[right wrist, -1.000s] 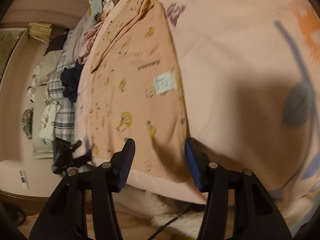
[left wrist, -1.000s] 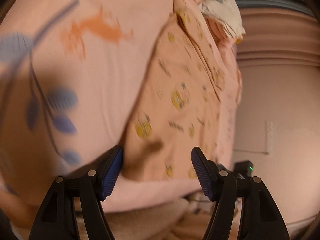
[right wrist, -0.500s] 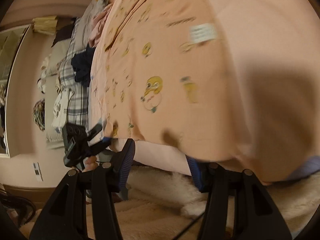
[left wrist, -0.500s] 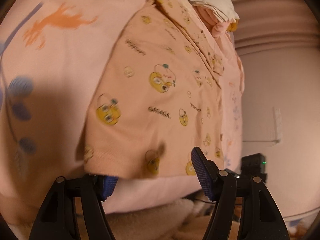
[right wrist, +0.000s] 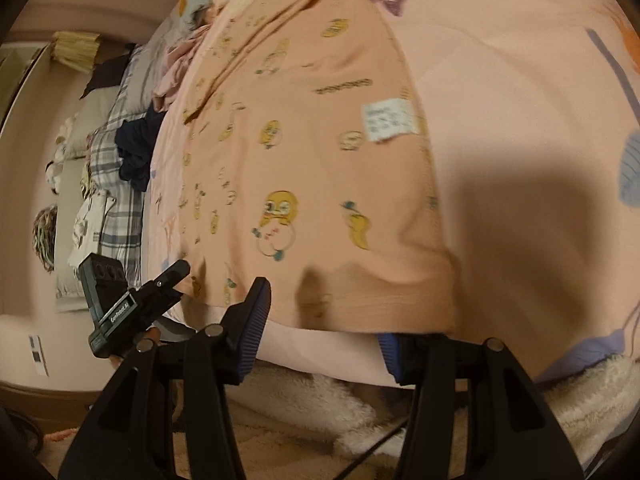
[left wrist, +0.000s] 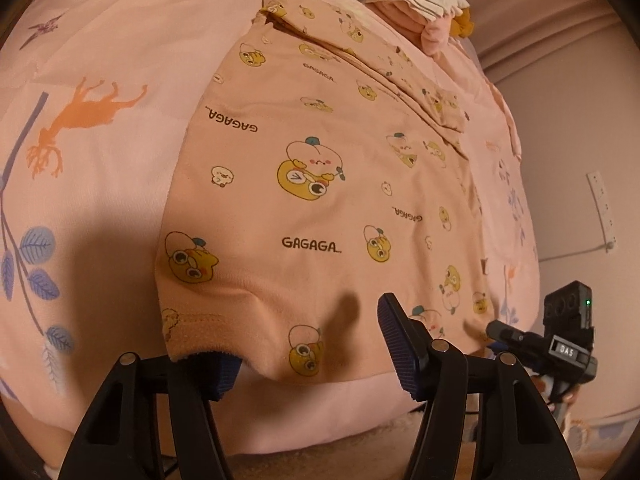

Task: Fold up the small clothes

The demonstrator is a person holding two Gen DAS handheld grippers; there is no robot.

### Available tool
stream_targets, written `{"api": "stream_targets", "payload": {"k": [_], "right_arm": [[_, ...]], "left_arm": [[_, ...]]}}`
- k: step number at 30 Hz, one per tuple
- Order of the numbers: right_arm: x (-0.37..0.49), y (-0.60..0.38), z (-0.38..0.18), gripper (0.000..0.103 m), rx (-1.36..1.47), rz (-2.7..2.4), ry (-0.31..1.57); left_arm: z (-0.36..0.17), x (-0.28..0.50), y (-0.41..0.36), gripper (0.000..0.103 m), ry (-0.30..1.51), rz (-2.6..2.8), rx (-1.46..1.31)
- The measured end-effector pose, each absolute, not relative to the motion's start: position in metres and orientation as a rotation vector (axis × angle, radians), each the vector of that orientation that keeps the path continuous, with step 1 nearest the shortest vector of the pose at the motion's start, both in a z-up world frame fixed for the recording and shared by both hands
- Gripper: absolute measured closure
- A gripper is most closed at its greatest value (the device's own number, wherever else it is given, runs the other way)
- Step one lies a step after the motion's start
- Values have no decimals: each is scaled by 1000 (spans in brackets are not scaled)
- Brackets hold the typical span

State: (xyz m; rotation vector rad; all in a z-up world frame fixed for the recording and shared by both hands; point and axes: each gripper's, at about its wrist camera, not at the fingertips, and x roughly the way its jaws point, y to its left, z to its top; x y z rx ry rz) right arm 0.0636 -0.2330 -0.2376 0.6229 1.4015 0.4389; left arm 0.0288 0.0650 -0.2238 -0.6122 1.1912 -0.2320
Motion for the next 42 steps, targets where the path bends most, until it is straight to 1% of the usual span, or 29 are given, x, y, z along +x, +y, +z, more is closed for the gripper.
{"api": "stream_targets", "payload": {"k": [5, 6, 11, 14, 16, 18, 19, 21, 22, 23, 24, 25, 26, 27, 32, 38, 40, 42], "right_arm": [[57, -246, -236, 53, 658, 388, 1378], [55, -247, -236, 51, 674, 388, 1360], [62, -235, -252, 51, 858, 412, 1297], [68, -228, -253, 51, 865, 412, 1278], [68, -226, -248, 54, 813, 403, 1279], [67, -226, -243, 60, 772, 387, 1267], [66, -227, -242, 61, 758, 375, 1262], [67, -225, -242, 67, 723, 353, 1262], [68, -222, -242, 68, 702, 343, 1256], [68, -220, -242, 70, 679, 332, 1248], [69, -216, -242, 75, 639, 318, 1239], [70, -211, -241, 80, 573, 291, 1231], [71, -205, -241, 95, 497, 248, 1226], [71, -203, -242, 99, 450, 231, 1218], [69, -193, -238, 99, 317, 206, 1171], [69, -201, -238, 99, 316, 214, 1166], [65, -198, -232, 97, 303, 217, 1152], [64, -194, -224, 97, 292, 231, 1132]], "left_arm": [[-224, 29, 65, 40, 1194, -229, -622], [-224, 29, 65, 40, 1193, -229, -622], [-226, 31, 62, 40, 1175, -215, -634], [-228, 33, 59, 40, 1164, -220, -652], [-231, 34, 60, 40, 1158, -207, -680], [-230, 35, 62, 41, 1144, -202, -717], [-231, 36, 63, 45, 1138, -201, -736], [-232, 37, 63, 62, 1140, -168, -732], [-232, 39, 62, 66, 1145, -144, -712], [-232, 41, 60, 74, 1151, -131, -678], [-230, 42, 56, 78, 1151, -119, -637], [-230, 43, 53, 78, 1146, -98, -600], [-230, 43, 51, 80, 1145, -83, -585], [-231, 42, 50, 81, 1143, -70, -574], [-230, 41, 42, 88, 1122, -18, -497], [-228, 43, 39, 91, 1123, -7, -457], [-226, 43, 39, 92, 1116, -3, -446], [-221, 44, 36, 93, 1102, 1, -415]]}}
